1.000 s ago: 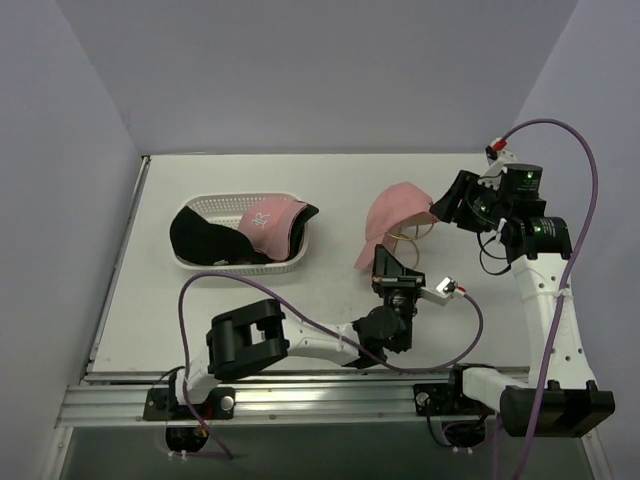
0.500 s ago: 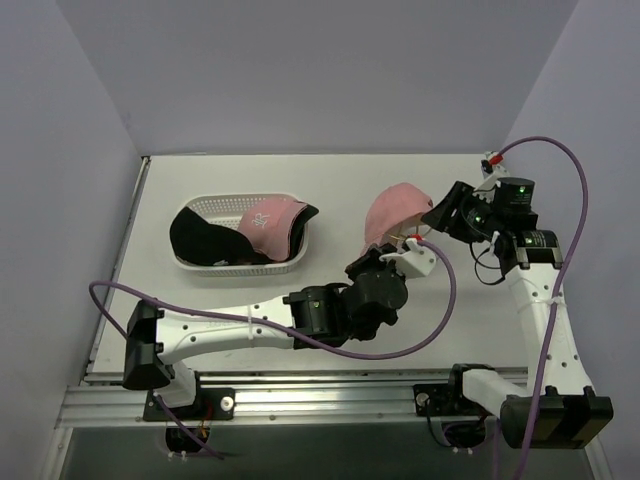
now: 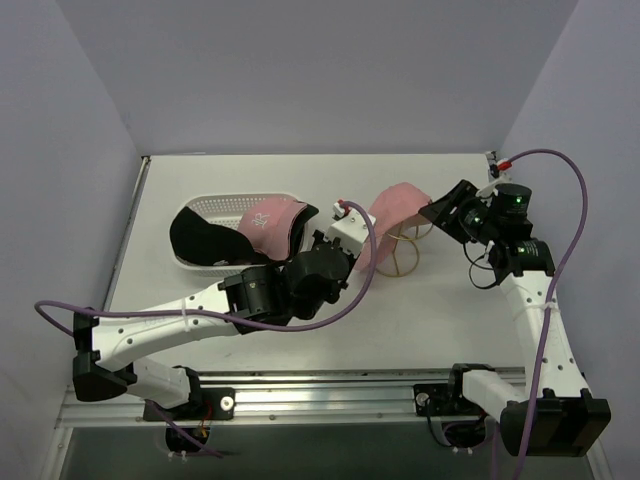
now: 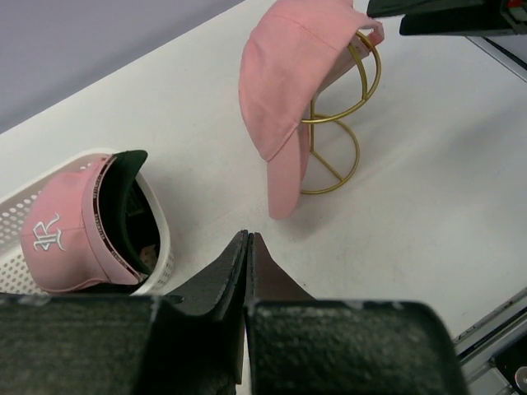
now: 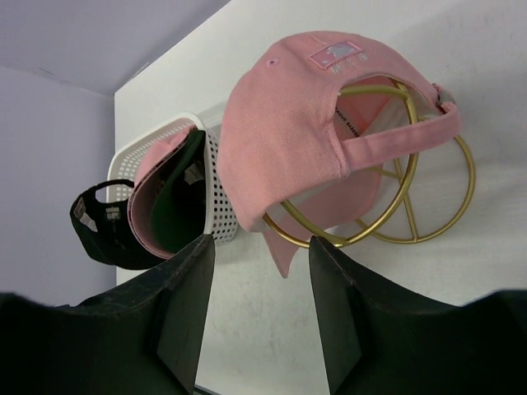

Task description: Stack the hats

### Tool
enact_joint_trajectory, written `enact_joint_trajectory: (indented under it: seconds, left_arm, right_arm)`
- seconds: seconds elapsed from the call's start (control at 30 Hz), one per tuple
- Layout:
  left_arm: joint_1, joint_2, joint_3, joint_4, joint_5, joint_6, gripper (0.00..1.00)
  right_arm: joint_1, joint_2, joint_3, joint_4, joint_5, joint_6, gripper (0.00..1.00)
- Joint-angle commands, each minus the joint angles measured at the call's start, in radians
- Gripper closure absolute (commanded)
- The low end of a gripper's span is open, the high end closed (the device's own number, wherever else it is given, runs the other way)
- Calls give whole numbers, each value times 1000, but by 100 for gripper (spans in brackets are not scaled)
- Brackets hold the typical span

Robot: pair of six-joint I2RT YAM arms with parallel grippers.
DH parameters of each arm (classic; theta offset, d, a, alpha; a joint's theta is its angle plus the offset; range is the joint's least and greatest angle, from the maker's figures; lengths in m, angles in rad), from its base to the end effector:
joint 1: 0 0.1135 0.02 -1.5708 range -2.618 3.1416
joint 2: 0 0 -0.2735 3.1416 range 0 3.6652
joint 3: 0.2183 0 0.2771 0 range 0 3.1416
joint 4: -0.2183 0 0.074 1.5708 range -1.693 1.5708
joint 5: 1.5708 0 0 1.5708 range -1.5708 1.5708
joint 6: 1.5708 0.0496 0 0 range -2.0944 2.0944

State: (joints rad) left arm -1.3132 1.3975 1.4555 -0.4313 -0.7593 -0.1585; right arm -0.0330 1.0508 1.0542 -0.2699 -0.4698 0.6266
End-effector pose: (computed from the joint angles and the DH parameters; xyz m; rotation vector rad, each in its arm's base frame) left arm 0.1201 -0.3219 0.4184 0.5666 1.7593 -0.2893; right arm 0.2691 0.0136 0.3806 0.2809 1.8708 0.8415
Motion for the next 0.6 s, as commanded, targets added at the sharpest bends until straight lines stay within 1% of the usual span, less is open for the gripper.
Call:
enact_joint_trajectory:
  seconds: [0.0,0.2,0.57]
  left_arm:
    - [8,-29,-66,-11,46,-72,93]
    - [17,-68,-121,-15,55,-96,92]
    - [31,-80,-150,-11,64,-101,91]
  right_arm:
    - [-1,8,-29,89,26,54,54]
    - [4,34,-42,120,11,82,54]
    - [16,80,-60,173,14,111,53]
